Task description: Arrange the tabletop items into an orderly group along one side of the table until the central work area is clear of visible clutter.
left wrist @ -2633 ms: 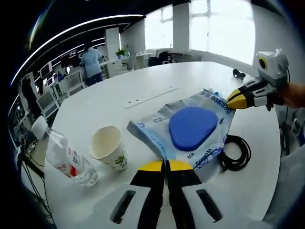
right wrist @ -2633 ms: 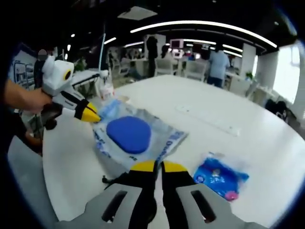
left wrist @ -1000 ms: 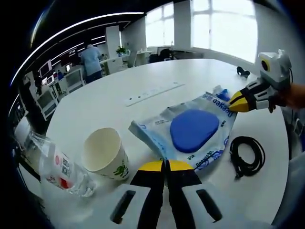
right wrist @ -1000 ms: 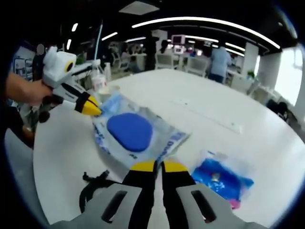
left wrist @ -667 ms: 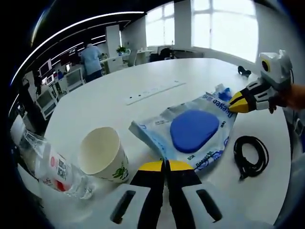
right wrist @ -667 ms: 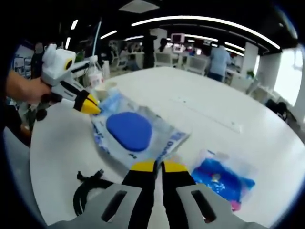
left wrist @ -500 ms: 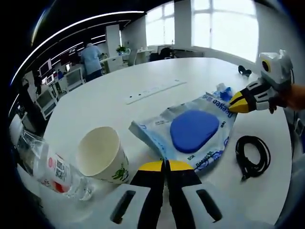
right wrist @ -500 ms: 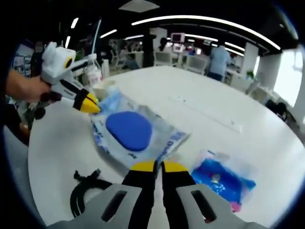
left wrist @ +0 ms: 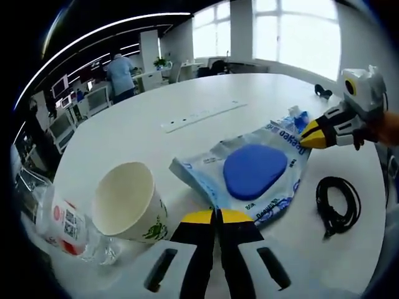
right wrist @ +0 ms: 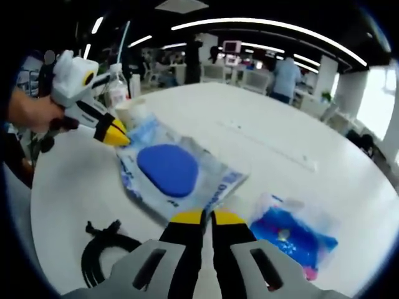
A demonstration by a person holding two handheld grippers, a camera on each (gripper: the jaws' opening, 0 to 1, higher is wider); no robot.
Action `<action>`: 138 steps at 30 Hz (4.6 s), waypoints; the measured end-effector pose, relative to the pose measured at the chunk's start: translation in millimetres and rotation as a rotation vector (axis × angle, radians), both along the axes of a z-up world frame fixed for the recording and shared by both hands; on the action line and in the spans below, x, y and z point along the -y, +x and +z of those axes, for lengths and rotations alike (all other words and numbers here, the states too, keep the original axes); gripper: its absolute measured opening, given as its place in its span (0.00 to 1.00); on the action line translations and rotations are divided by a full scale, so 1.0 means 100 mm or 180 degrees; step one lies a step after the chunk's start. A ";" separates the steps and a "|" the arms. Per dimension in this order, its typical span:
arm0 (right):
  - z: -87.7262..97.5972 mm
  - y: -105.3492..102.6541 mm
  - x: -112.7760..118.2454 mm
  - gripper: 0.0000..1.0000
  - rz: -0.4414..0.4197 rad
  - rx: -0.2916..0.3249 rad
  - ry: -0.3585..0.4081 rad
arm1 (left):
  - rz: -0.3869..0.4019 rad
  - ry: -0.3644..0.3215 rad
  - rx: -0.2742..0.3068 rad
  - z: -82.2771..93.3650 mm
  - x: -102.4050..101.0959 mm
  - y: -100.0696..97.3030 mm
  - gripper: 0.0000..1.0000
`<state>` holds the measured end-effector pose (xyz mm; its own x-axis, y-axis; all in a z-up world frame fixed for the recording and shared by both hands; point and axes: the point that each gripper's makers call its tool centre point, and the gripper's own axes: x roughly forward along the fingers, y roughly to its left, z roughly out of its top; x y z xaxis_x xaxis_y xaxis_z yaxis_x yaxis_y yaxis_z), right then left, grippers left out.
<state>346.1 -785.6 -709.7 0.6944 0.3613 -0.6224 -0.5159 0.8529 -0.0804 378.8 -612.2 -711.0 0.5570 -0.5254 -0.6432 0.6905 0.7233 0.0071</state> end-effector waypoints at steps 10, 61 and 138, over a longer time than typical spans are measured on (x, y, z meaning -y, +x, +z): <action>-0.14 0.04 -0.01 0.01 0.0043 -0.0036 -0.0204 | -0.0032 0.0062 -0.0028 -0.10 0.03 0.02 0.01; -0.21 0.12 0.00 0.13 0.0075 0.0039 -0.0636 | 0.0094 0.0391 0.0239 -0.16 -0.05 0.18 0.17; 0.43 -0.78 0.12 0.64 -0.0133 -0.0049 -0.0088 | -0.0083 0.0028 0.0328 0.62 0.21 -0.73 0.54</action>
